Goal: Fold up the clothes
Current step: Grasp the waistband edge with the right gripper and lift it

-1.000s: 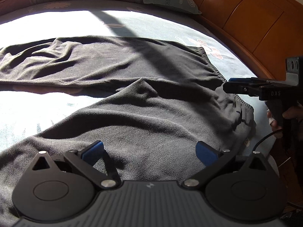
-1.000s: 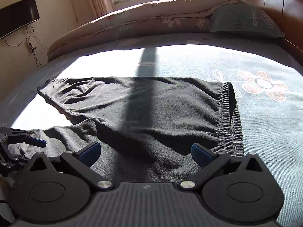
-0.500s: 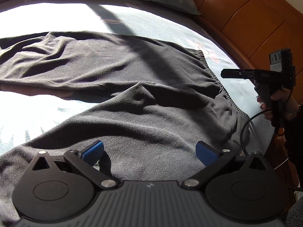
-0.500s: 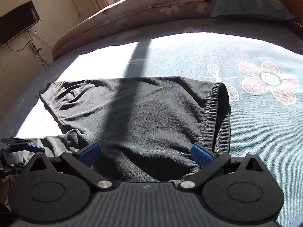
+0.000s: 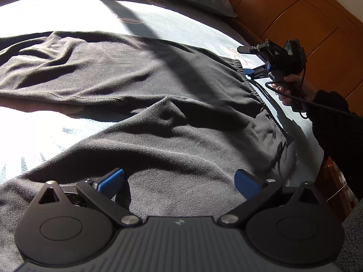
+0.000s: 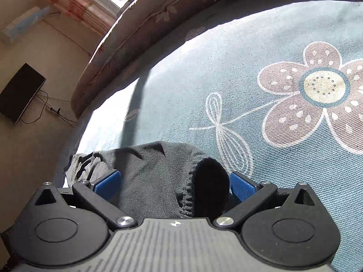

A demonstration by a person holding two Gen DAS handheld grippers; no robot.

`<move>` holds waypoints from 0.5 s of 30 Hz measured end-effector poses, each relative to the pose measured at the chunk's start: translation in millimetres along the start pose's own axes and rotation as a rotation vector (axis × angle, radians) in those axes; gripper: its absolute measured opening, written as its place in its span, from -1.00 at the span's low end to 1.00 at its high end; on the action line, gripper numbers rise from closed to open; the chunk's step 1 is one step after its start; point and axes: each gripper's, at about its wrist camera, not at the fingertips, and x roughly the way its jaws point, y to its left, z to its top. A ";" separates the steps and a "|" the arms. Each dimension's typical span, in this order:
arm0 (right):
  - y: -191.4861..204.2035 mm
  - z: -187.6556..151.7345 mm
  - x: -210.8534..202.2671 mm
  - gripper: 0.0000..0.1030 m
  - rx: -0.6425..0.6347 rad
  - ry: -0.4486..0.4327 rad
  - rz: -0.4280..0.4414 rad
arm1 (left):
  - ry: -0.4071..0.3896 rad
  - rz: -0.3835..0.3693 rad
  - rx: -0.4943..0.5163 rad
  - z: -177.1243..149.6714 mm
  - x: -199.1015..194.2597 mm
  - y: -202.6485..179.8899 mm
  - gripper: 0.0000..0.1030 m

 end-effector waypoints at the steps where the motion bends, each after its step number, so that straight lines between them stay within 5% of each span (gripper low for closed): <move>1: -0.8 3.2 2.6 1.00 0.005 -0.002 0.008 | 0.000 -0.002 0.001 0.3 0.1 0.2 0.99; 6: 22.8 3.5 -9.5 1.00 -0.069 -0.047 -0.106 | -0.004 -0.009 0.005 1.6 0.8 1.9 0.99; 11: 31.6 -18.8 -30.8 0.99 -0.075 -0.079 -0.063 | -0.015 -0.008 0.015 1.1 1.8 1.5 0.99; 13: 27.2 -24.9 -29.4 0.88 -0.061 -0.061 -0.054 | -0.018 -0.007 0.021 0.7 2.1 1.1 0.99; 15: 16.0 -26.8 -21.7 0.54 -0.015 -0.039 -0.057 | -0.019 -0.003 0.029 0.2 1.9 0.2 0.99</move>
